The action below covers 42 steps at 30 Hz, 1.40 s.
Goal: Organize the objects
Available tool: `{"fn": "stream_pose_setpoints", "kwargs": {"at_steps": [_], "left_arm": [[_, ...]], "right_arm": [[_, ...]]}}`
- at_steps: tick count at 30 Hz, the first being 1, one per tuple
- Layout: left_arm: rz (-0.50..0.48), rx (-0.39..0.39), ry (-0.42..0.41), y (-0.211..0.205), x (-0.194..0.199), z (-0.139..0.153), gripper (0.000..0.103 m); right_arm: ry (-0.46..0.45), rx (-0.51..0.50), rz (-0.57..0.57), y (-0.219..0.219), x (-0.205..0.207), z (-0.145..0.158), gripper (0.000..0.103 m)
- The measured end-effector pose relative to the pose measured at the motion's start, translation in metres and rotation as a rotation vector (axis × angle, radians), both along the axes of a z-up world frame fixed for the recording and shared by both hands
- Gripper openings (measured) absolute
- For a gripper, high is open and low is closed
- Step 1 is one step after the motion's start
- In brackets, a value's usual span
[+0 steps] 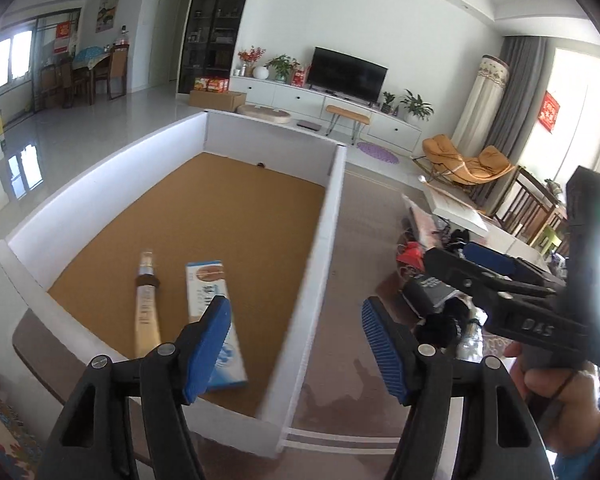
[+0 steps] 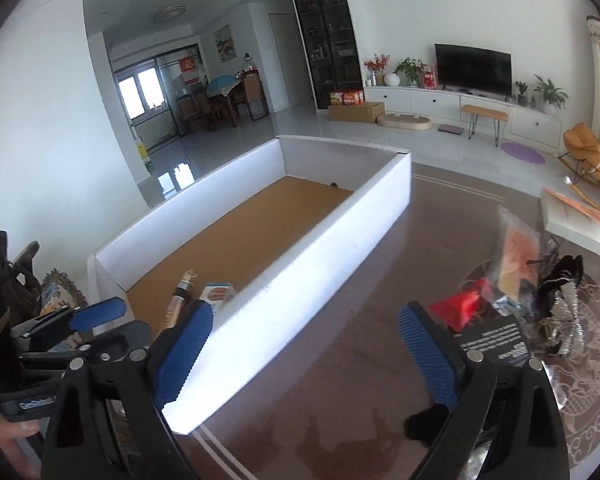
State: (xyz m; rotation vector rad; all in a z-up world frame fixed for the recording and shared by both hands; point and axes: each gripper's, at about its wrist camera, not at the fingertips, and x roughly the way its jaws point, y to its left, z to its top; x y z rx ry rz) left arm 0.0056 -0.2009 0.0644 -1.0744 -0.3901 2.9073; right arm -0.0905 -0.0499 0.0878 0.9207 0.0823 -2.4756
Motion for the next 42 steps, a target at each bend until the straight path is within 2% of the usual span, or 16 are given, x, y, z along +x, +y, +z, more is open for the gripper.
{"fn": "stream_pose_setpoints", "kwargs": {"at_steps": [1, 3, 5, 7, 10, 13, 18, 21, 24, 27, 35, 42], "left_arm": [[-0.039, 0.018, 0.016, 0.021, 0.007, -0.001, 0.082], [-0.104, 0.048, 0.038, 0.059, 0.019, -0.01, 0.102], [-0.169, 0.064, 0.017, 0.094, 0.019, -0.029, 0.103], [-0.237, 0.019, -0.067, 0.127, 0.006, -0.056, 0.103], [-0.234, -0.069, -0.123, 0.15, -0.011, -0.089, 0.103], [-0.206, -0.111, -0.14, 0.157, -0.026, -0.106, 0.103], [-0.144, -0.113, -0.13, 0.151, -0.049, -0.107, 0.103], [-0.139, -0.102, -0.136, 0.15, -0.059, -0.108, 0.103], [-0.14, -0.126, -0.15, 0.153, -0.066, -0.114, 0.103], [-0.154, -0.128, -0.194, 0.156, -0.074, -0.122, 0.103], [-0.155, -0.24, -0.226, 0.173, -0.08, -0.129, 0.103], [-0.157, -0.243, -0.222, 0.174, -0.076, -0.127, 0.103]], "right_arm": [[0.012, 0.028, -0.036, 0.02, 0.004, -0.009, 0.095], [0.029, 0.106, -0.112, 0.065, 0.008, -0.024, 0.095], [0.031, 0.192, -0.177, 0.105, 0.013, -0.042, 0.095], [0.023, 0.261, -0.231, 0.142, 0.017, -0.056, 0.095], [-0.008, 0.286, -0.325, 0.19, 0.025, -0.07, 0.095], [-0.035, 0.273, -0.394, 0.222, 0.032, -0.079, 0.095], [-0.051, 0.272, -0.443, 0.239, 0.038, -0.091, 0.095], [-0.075, 0.257, -0.463, 0.243, 0.034, -0.094, 0.095], [-0.091, 0.243, -0.468, 0.246, 0.032, -0.096, 0.095], [-0.112, 0.233, -0.48, 0.249, 0.028, -0.098, 0.095], [-0.154, 0.198, -0.533, 0.261, 0.023, -0.105, 0.095], [-0.168, 0.19, -0.547, 0.264, 0.022, -0.107, 0.095]]}}
